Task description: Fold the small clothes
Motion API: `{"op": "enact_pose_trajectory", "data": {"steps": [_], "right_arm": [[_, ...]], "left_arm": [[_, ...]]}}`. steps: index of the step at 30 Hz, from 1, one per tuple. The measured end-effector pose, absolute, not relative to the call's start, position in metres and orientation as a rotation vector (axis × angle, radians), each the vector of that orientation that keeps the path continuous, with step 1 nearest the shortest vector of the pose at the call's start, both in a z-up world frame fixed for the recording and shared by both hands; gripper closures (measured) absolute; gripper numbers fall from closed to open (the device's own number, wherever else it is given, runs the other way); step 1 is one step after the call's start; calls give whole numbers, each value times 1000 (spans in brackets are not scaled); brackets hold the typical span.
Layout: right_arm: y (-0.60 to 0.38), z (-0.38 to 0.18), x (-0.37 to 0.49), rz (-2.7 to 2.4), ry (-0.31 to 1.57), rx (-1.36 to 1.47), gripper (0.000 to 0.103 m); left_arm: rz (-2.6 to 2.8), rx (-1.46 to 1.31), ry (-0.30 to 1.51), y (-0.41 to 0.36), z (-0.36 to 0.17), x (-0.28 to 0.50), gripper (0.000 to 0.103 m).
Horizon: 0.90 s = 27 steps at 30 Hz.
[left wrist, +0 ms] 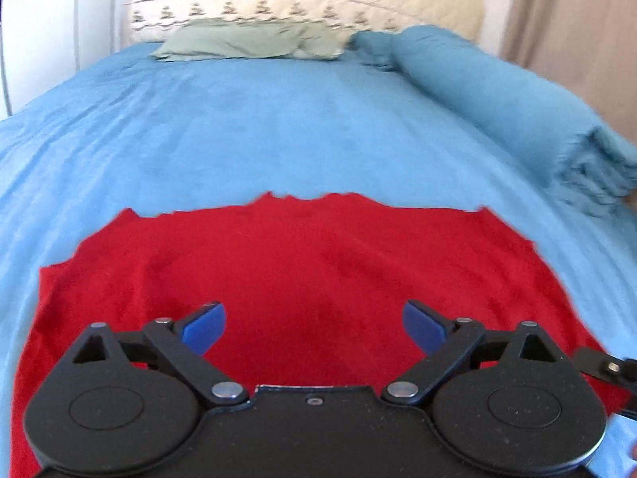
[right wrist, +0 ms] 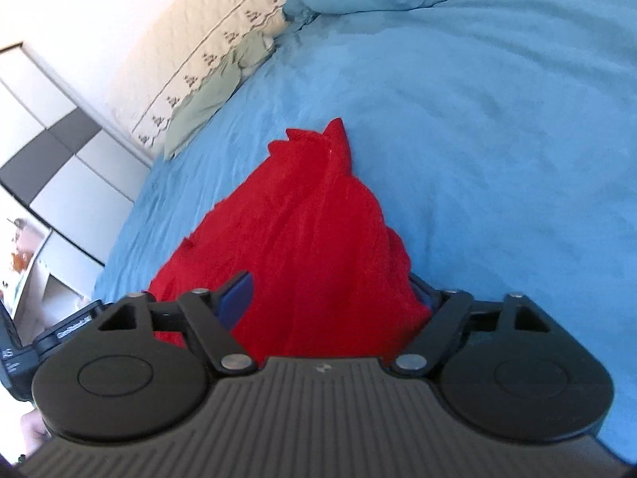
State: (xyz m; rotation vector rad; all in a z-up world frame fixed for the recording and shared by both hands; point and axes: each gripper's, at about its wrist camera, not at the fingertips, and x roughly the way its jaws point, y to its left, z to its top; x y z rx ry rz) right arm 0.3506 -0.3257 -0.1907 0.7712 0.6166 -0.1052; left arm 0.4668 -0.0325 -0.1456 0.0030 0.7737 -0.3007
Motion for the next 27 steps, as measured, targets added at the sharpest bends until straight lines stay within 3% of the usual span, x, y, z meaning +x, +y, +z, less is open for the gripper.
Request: {"op": "enact_pose_trajectory", "data": {"steps": [2,4,6,14,20,27], "right_arm": [[-326,-192,356,-116,633,768,49],[-327,-194,360,-128,654,778,70],[-327,-193,362,-123,650,796,74],[-288,-137,391,8,552,763,80],[-179,-93,450,241,543,660,80],[-39,-121,472,464,687,459,80]], "left_arm": [[-256,37,816,-33,-155,477,10],[-248,44,864,-32,-168,484,9],[-251,53,849,-32,-170,483,6],[-237,57,854,16,-143,471,9],[-166,111,831,87,-125,450,9],[-104,94,883,159,-137,424,9]]}}
